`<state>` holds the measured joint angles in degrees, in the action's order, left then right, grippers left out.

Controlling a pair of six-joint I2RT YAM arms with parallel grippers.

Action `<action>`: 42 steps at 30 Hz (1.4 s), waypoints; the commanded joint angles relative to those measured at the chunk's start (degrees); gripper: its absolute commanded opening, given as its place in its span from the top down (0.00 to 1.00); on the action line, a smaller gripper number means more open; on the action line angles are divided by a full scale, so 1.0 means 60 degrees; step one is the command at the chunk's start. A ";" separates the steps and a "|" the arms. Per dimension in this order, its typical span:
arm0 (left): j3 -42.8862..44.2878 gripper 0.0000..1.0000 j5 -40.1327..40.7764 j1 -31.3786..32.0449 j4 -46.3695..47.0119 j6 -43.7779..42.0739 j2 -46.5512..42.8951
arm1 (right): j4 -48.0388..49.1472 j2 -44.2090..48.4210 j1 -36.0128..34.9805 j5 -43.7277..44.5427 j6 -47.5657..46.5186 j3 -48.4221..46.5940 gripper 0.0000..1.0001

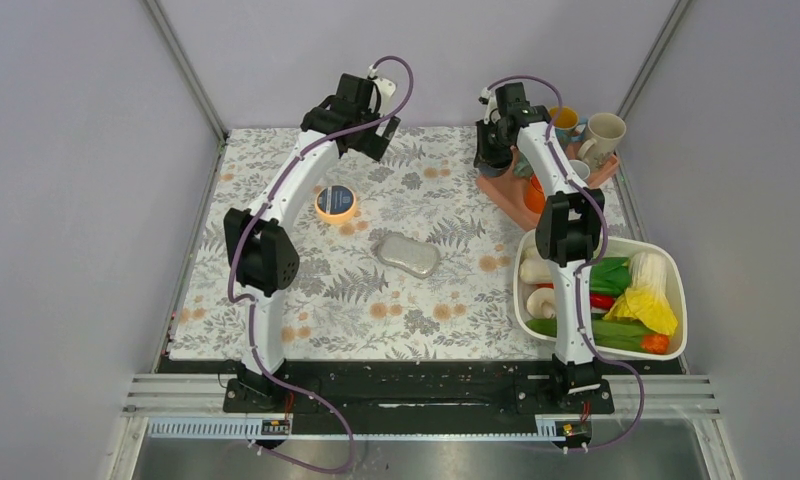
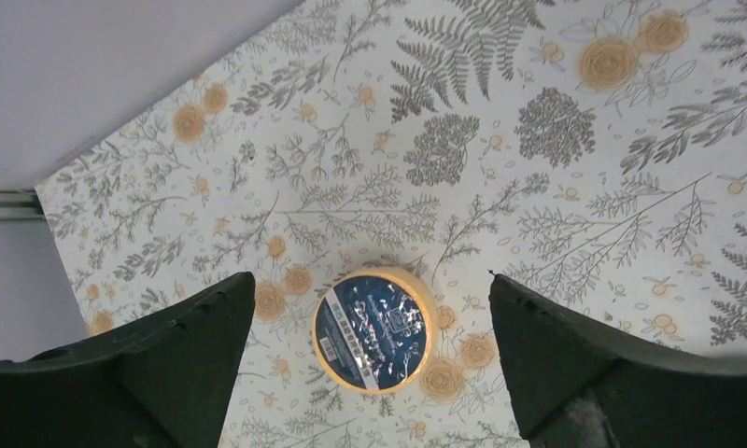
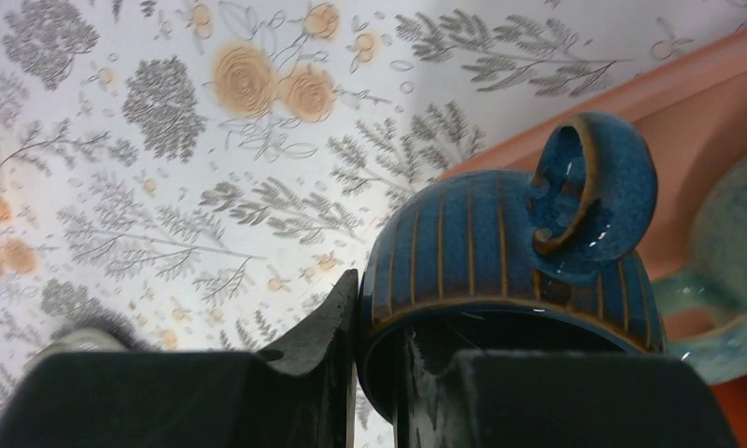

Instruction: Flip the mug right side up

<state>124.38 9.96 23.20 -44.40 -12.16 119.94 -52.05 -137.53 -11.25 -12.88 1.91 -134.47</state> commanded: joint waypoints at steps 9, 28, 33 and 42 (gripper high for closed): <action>-0.0191 0.01 0.0271 -0.0163 0.0192 -0.0107 -0.0588 | -0.0465 -0.0811 0.0503 0.0651 -0.0084 -0.1245 1.00; -0.0538 0.01 0.0208 -0.0147 0.0244 -0.0192 -0.0803 | -0.1278 -0.1621 0.0805 0.0675 -0.0180 -0.2119 0.70; -0.0654 0.01 0.0162 -0.0154 0.0261 -0.0224 -0.0858 | -0.1272 -0.0915 0.0790 0.0423 -0.0258 -0.1846 0.35; -0.1058 0.01 0.0033 -0.0146 0.0326 0.0030 -0.1155 | -0.2228 0.1545 0.0732 0.0439 -0.0378 -0.1508 0.00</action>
<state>119.50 10.00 22.50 -44.10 -12.67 117.80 -61.87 -142.19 -6.70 -10.15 -0.19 -143.31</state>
